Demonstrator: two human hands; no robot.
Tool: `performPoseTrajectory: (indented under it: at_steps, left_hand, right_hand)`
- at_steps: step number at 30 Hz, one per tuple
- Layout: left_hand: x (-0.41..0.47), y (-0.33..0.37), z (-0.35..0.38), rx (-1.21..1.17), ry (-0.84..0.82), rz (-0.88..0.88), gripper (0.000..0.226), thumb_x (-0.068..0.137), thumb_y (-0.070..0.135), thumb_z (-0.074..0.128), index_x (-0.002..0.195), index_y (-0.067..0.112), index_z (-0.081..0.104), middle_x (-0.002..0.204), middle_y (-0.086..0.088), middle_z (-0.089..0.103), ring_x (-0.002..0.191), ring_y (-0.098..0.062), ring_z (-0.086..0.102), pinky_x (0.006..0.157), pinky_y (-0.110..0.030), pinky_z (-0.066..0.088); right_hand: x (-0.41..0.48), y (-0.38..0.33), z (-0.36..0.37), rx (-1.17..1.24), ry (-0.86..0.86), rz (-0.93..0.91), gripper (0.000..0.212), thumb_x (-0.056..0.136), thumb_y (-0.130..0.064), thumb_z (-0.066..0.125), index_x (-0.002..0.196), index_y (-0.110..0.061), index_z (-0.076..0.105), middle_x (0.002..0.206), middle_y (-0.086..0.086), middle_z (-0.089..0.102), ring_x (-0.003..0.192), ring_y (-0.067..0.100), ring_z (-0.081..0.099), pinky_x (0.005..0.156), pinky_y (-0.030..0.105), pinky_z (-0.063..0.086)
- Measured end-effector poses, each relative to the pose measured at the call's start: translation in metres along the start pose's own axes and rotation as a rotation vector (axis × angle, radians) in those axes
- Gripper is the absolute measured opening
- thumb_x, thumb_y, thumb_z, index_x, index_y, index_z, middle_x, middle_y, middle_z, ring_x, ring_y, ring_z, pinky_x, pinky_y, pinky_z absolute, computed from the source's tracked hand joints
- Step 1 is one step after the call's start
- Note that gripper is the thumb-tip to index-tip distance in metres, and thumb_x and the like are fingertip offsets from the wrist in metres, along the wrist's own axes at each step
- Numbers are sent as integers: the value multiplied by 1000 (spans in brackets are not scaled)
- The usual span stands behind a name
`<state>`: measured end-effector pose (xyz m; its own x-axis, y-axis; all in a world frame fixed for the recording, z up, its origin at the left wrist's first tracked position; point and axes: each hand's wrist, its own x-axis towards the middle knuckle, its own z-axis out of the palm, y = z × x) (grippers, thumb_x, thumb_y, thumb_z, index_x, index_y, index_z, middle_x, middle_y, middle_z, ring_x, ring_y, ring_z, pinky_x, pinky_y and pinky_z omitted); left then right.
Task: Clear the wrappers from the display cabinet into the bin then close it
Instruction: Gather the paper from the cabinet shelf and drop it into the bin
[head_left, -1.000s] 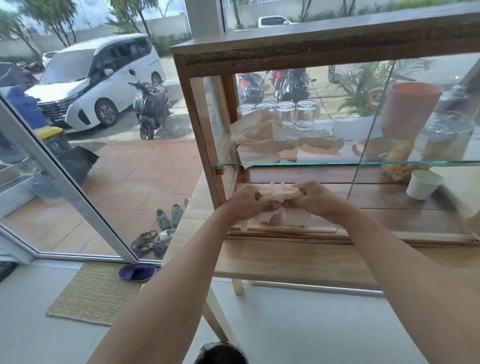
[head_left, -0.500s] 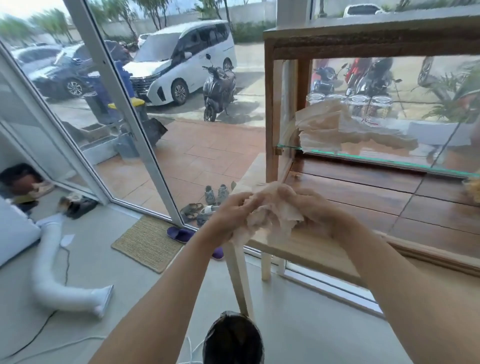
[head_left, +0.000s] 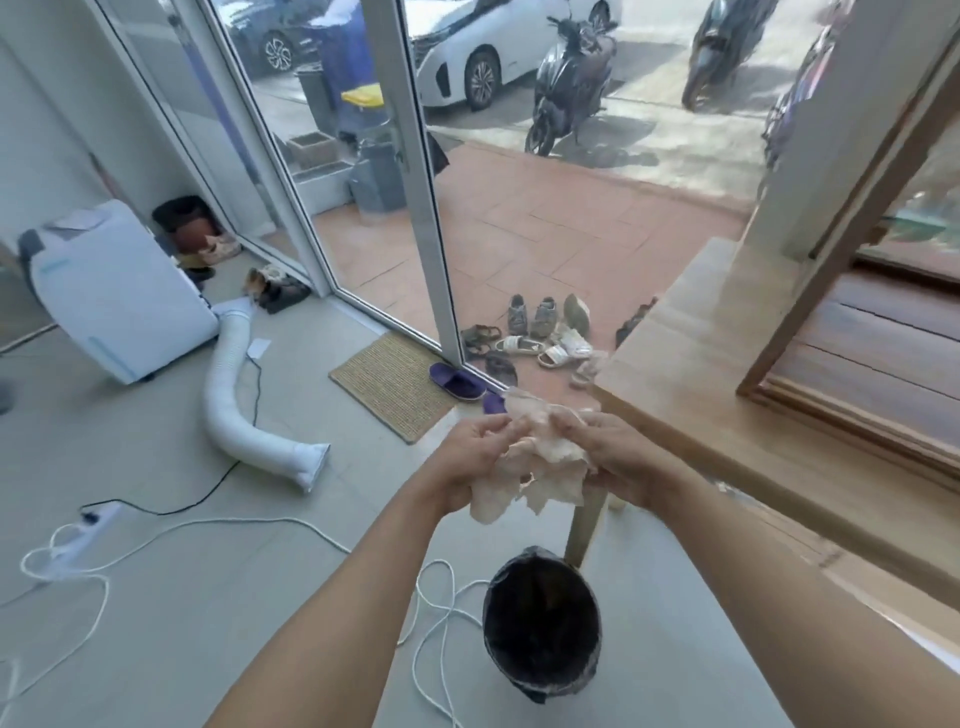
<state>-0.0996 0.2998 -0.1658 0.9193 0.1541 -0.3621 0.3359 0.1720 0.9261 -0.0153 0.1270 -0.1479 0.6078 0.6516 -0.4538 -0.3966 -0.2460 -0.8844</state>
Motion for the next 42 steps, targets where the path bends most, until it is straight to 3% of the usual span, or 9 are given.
performPoseTrajectory:
  at_steps: [3,8,12,17,24,27,32,38,42]
  left_hand:
    - [14,-34,-29,25,12,-59,37,91,28,67,107,-6,69,86,-16,69,69,-26,65,63,-34,56]
    - [42,-123,-59,71,79,-197,32,80,40,76,88,9,78,82,-15,61,79,-27,57,78,-50,52]
    - [59,-201,-64,155,143,-343,44,77,51,74,79,7,72,72,-10,51,69,-22,49,66,-36,42]
    - [76,-281,-55,181,199,-430,43,91,33,66,84,-10,64,63,-1,38,52,-11,35,44,-20,29]
    - [112,-377,-51,245,200,-534,37,88,35,66,76,0,65,70,-8,39,65,-17,35,47,-24,25]
    - [133,-411,-51,266,183,-563,27,88,33,66,71,13,64,63,-3,40,62,-17,36,54,-28,28]
    - [166,-463,-48,281,178,-590,40,90,30,65,56,16,49,52,2,38,55,-15,34,57,-30,28]
    - [186,-512,-45,263,184,-634,33,92,35,59,70,10,60,61,-2,50,64,-20,45,64,-32,36]
    - [190,-528,-42,214,124,-706,42,97,36,40,122,17,67,114,-9,70,103,-26,63,91,-37,48]
  right_hand:
    - [27,25,16,-11,1,53,35,96,-31,54,111,-3,69,89,7,73,66,11,69,53,21,53]
    - [70,91,22,-38,11,182,17,94,-22,61,97,-6,67,75,4,68,57,10,65,44,19,48]
    - [105,155,14,-49,1,292,9,93,-17,62,91,-9,65,60,-6,67,49,4,62,44,17,47]
    - [146,242,-4,-111,21,414,24,90,-17,65,109,-2,66,85,6,67,68,14,67,55,25,55]
    - [185,335,-26,-193,70,530,15,91,-17,62,98,-5,67,78,4,65,62,14,62,51,24,52]
    - [201,366,-34,-219,82,548,18,91,-17,61,102,-4,66,83,6,65,68,18,62,58,30,53]
    - [226,413,-47,-240,90,571,22,92,-22,61,104,-4,65,92,12,65,80,24,63,70,39,53]
    - [249,456,-55,-300,94,607,27,93,-23,58,113,-5,62,101,11,65,79,19,63,63,34,53]
    - [257,474,-56,-308,38,698,47,92,-36,57,135,-20,47,132,4,56,113,24,58,86,43,49]
